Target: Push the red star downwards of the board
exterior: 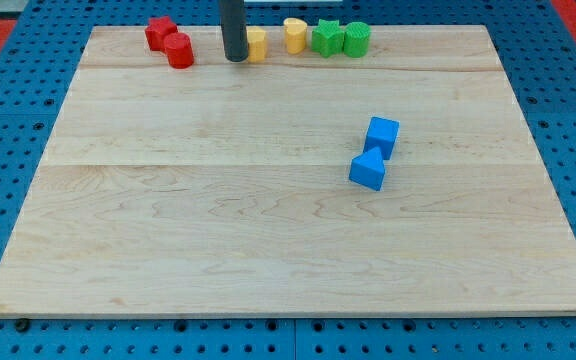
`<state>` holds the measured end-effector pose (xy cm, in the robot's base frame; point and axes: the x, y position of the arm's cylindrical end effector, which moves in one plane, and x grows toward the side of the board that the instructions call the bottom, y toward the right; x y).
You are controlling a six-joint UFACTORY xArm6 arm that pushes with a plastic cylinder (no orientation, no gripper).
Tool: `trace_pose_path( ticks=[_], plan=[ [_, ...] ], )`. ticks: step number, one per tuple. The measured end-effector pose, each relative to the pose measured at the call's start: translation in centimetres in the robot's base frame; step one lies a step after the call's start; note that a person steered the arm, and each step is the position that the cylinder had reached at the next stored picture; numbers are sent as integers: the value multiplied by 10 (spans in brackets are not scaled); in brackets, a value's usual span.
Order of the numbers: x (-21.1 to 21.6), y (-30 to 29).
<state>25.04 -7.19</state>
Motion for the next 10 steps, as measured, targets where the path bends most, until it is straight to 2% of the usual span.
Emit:
trace_pose_path(
  ticks=[2, 3, 4, 5, 7, 8, 10],
  plan=[
    [-18, -3],
    [-25, -38],
    [-59, -37],
    [-59, -59],
    [-59, -165],
    [-52, -183],
    [-30, -175]
  ],
)
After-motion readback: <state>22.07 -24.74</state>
